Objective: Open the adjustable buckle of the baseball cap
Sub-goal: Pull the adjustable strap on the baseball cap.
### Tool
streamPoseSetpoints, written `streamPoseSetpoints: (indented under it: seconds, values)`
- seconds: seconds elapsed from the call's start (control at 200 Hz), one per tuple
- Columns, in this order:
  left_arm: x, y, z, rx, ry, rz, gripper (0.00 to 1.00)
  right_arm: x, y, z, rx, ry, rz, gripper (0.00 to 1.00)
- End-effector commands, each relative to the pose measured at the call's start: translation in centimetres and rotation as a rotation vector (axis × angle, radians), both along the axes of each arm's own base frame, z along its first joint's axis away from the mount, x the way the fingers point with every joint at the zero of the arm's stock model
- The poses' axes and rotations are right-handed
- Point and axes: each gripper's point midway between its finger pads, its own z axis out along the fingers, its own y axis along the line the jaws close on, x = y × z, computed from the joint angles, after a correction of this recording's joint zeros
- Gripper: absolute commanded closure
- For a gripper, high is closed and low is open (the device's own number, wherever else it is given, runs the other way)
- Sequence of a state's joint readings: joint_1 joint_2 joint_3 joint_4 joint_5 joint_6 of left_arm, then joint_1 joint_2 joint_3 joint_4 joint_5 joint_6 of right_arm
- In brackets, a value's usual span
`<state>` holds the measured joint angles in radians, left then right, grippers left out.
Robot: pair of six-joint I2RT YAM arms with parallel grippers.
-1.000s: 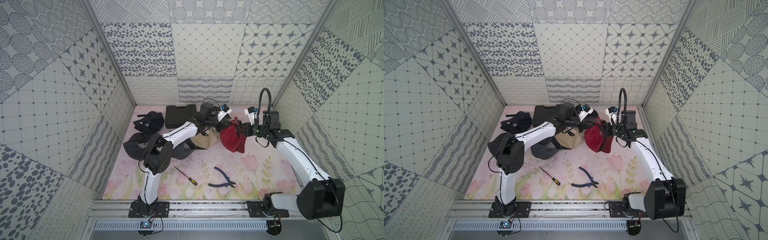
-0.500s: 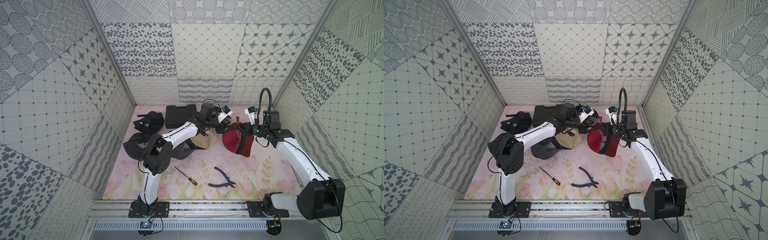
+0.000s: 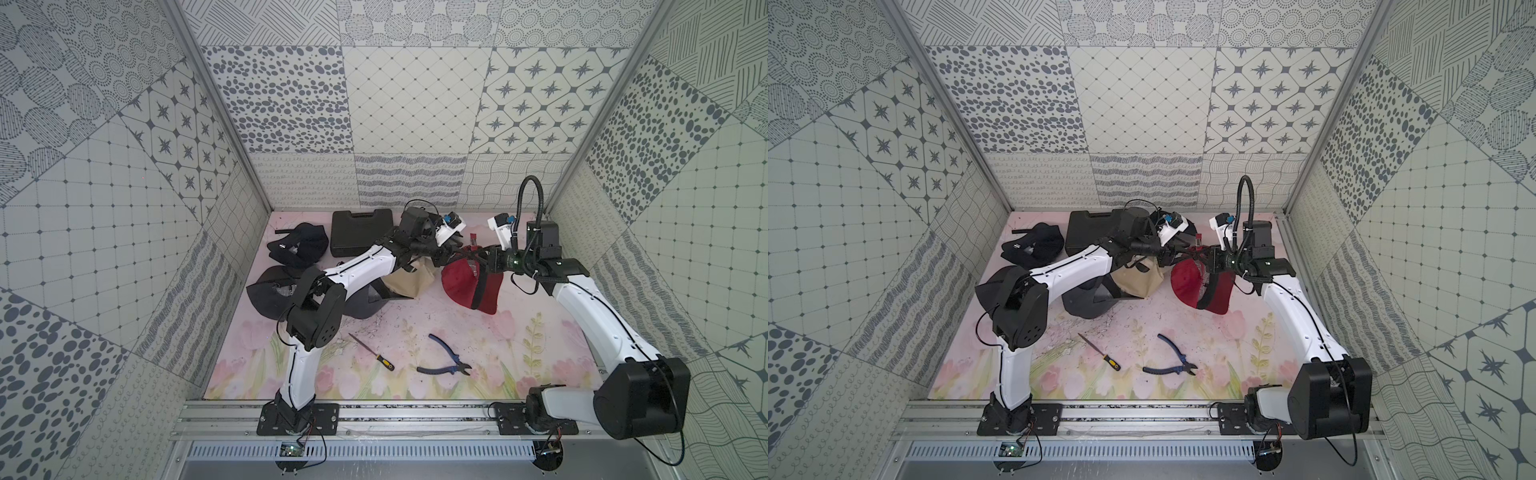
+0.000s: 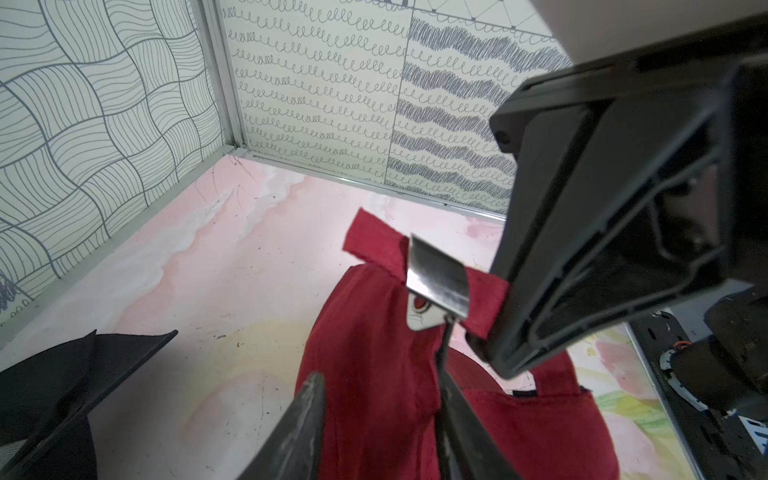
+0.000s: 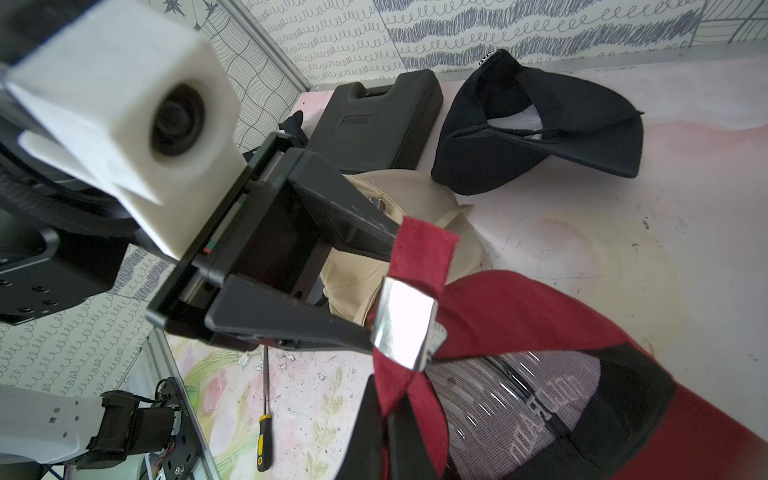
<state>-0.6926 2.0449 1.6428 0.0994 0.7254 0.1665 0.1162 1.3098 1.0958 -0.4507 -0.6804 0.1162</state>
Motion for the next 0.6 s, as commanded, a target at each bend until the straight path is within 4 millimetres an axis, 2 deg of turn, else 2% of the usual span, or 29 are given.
streamPoseSetpoints:
  seconds: [0.0,0.18,0.28,0.35,0.4,0.595]
  values:
    - [-0.38,-0.76,2.57,-0.083,-0.104,-0.032,0.57,0.29,0.36,2.14,0.022,-0.088,0.023,1.00]
    - [-0.19,-1.11,2.73,-0.093,-0.112,-0.016,0.53,0.30,0.54,2.44,0.038,-0.092,0.031,1.00]
    - [-0.15,-1.31,3.12,-0.111,-0.116,-0.012,0.54,0.36,0.67,2.24,0.051,-0.081,0.032,1.00]
    - [-0.01,-1.36,3.25,-0.116,-0.117,-0.009,0.64,0.30,0.77,2.21,0.060,-0.080,0.034,1.00]
    - [0.03,-1.40,3.23,-0.114,-0.116,-0.007,0.75,0.29,0.74,2.22,0.062,-0.082,0.032,1.00]
    - [0.36,-1.32,3.34,-0.128,-0.101,0.020,0.99,0.29,0.68,1.82,0.069,-0.068,0.021,1.00]
